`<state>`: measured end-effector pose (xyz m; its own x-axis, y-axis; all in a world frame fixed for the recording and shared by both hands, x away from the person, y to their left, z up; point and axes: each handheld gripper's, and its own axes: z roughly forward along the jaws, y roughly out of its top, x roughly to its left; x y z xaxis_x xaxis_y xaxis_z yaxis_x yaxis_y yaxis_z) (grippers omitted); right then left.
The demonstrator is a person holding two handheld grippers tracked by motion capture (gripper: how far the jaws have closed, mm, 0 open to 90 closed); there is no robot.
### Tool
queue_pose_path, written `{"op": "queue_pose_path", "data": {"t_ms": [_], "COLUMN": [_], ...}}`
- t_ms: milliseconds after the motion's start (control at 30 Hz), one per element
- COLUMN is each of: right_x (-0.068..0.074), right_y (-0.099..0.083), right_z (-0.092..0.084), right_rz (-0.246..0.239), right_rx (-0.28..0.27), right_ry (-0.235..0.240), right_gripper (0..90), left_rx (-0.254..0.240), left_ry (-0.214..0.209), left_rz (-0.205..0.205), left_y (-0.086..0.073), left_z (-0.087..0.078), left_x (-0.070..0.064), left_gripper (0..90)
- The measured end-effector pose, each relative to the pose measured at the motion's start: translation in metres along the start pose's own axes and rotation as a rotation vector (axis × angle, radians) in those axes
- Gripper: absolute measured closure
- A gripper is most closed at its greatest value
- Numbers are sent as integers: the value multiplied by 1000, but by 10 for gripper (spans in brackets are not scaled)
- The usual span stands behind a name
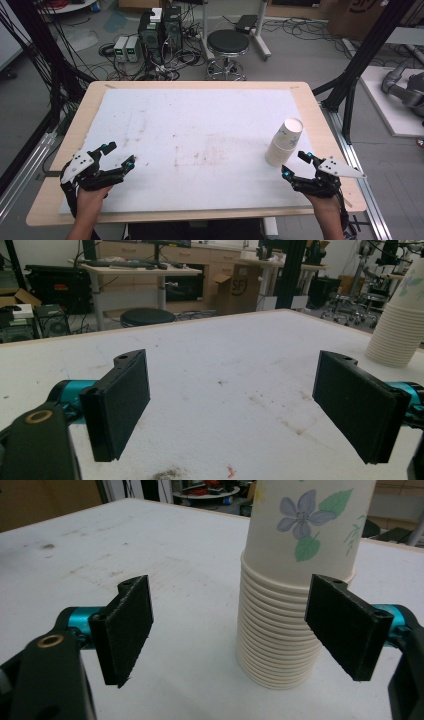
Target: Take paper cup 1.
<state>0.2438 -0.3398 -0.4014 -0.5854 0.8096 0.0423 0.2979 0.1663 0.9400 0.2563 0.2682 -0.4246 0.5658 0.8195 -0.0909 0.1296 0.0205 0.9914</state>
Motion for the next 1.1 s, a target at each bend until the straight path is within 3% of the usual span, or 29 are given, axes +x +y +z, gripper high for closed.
{"op": "queue_pose_path", "data": {"t_ms": [167,833,1100], "right_x": [0,4,-4], "right_y": [-1,17,29], "right_z": [-2,-13,-17], "right_rz": [21,22,28], "right_rx": [7,-11,-18], "right_ry": [-6,-6,-48], "right_gripper": [198,197,198], "left_rx": [-2,9,10], "left_ry": [-1,-34,-41], "left_rz": [-8,-24,-31], "left_y": [0,-2,-3], "left_z": [-2,3,5], "left_x": [1,-4,-4], "left_gripper": [150,152,152]}}
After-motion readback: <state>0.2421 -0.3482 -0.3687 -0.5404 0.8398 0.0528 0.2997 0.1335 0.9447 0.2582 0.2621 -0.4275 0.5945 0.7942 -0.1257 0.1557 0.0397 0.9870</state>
